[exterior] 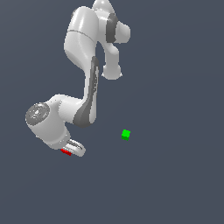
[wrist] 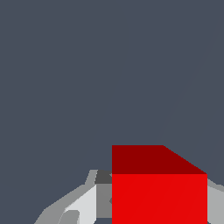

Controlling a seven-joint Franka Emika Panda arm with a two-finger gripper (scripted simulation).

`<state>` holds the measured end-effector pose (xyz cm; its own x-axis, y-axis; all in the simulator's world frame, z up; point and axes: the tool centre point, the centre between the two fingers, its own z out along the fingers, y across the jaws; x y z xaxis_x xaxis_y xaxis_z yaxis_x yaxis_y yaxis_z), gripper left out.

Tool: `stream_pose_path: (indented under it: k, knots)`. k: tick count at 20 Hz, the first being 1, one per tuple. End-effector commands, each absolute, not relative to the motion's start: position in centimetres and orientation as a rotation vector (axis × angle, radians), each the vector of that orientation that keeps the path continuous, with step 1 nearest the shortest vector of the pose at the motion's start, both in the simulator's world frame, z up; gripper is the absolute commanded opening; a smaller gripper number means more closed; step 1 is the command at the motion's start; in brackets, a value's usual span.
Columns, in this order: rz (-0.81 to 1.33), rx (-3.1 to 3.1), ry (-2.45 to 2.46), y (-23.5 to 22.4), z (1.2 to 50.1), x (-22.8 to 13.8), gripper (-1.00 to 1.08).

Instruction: Stack the red cube on top of the green cube.

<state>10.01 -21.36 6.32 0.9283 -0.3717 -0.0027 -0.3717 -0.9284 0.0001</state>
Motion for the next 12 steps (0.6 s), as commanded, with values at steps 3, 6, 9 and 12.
stream_pose_path:
  k: [3, 6, 9, 12]
  knots:
    - [0.001, -3.084, 0.595, -21.4, 9.6, 10.0, -1.00]
    - [0.000, -3.084, 0.595, -21.4, 11.1, 10.0, -1.00]
    - [0.000, -3.084, 0.595, -21.4, 11.9, 10.1, -1.00]
    - [0.000, -3.084, 0.595, -21.4, 12.0, 10.2, -1.00]
